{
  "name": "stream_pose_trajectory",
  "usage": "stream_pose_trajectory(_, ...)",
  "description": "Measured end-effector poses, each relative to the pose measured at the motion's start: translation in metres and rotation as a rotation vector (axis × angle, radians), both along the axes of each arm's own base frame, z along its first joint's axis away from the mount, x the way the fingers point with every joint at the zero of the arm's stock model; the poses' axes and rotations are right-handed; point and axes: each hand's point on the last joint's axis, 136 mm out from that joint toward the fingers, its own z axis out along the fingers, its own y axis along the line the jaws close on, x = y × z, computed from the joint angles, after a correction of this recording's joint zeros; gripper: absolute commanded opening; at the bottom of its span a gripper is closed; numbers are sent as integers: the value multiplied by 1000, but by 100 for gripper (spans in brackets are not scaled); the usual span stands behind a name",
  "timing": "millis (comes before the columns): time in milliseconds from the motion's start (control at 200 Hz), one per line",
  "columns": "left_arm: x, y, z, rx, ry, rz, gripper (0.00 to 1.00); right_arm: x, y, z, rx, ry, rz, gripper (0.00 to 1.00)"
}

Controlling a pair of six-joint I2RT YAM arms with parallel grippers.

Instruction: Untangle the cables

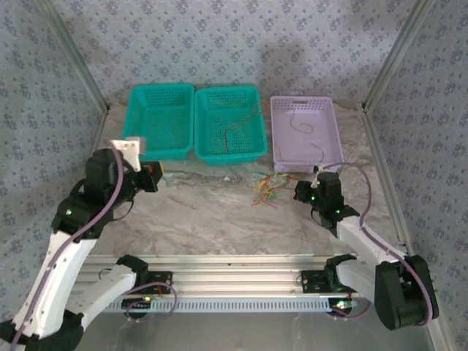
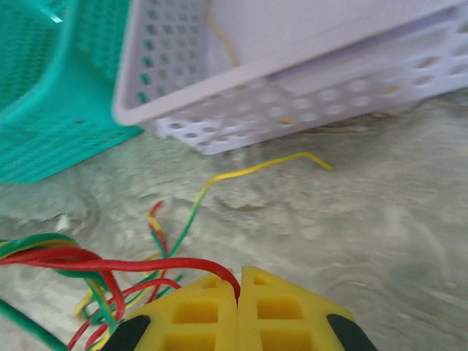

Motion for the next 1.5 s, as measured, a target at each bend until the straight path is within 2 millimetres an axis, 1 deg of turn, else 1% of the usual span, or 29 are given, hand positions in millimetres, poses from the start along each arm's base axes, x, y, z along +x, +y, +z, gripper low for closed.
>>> stream_pose_trajectory(145,-2,22,30,7,-96,100,0,-7,-25,-17,-61,66,-104,0)
stream_pose_trajectory(195,-3,27,40,3,-125,121,0,-9,-29,-21,-70,85,-121,0)
stream_pose_trajectory(250,-3,29,45,0,-144,135,0,-11,-31,-25,-74,95,-127,0)
stream_pose_trajectory(420,8,32,50,11,-159,173,0,-13,-27,-25,-58,85,-106,0)
stream_pose_trajectory(555,22,41,59,39,-176,250,0,-15,-13,-13,-19,15,-49,0)
stream_pose_trajectory(625,30,46,61,56,-181,291,0,-15,-4,-7,-7,-14,-15,0)
stream_pose_trajectory(715,43,50,58,84,-171,337,0,-14,6,0,-2,-46,27,0)
stream_pose_trajectory(859,72,56,49,138,-135,411,0,-15,18,5,2,-71,72,0)
stream_pose_trajectory(939,93,60,37,175,-95,451,0,-16,24,7,1,-83,95,0)
stream_pose_trajectory(1004,105,65,28,194,-66,481,0,-17,29,8,-3,-91,114,0)
stream_pose_trajectory(1109,115,75,23,194,-41,524,0,-18,34,9,-10,-98,138,0)
stream_pose_trajectory(1194,119,82,25,185,-41,551,0,-20,37,9,-13,-99,152,0)
stream_pose_trajectory(1294,128,87,25,171,-35,570,0,-21,41,9,-15,-101,164,0)
stream_pose_trajectory(1399,142,88,12,163,-2,574,0,-23,45,9,-19,-103,182,0)
stream_pose_trajectory(1504,160,92,-12,167,62,585,0,-25,49,9,-21,-104,197,0)
